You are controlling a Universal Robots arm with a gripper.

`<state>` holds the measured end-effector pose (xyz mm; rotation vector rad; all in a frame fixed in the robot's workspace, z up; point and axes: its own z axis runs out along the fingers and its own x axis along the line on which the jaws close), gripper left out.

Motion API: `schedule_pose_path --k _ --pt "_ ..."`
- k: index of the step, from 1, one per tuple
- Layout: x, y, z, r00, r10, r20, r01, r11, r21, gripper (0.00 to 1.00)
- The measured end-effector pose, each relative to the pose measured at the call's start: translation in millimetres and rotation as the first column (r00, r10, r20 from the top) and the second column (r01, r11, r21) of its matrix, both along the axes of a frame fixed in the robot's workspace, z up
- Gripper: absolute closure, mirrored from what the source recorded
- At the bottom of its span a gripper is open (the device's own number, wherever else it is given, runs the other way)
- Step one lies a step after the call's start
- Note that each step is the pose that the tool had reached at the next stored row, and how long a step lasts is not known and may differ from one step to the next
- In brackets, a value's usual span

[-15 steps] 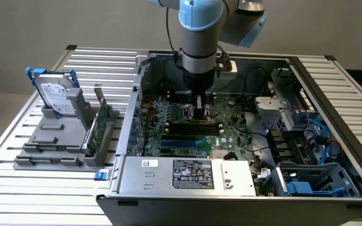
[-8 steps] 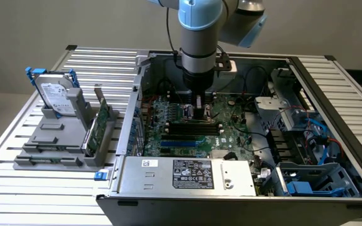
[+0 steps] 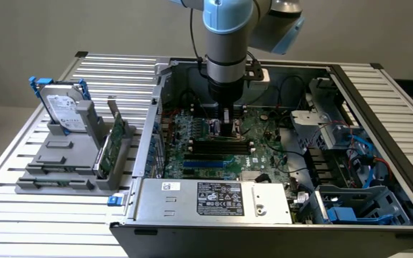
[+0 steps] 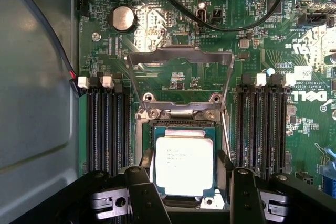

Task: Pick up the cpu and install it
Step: 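Place the cpu into insertion slot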

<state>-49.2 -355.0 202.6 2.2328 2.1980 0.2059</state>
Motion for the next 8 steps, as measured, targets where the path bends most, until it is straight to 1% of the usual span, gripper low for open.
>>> schedule_pose_path --k 5,8 --pt "0.0 2.0 0.0 1.0 -0.003 -0.0001 0.003 0.9999 -0.0099 0.45" --pt "0.0 2.2 0.1 1.0 -0.002 -0.0001 0.002 0.9999 -0.0113 0.45"
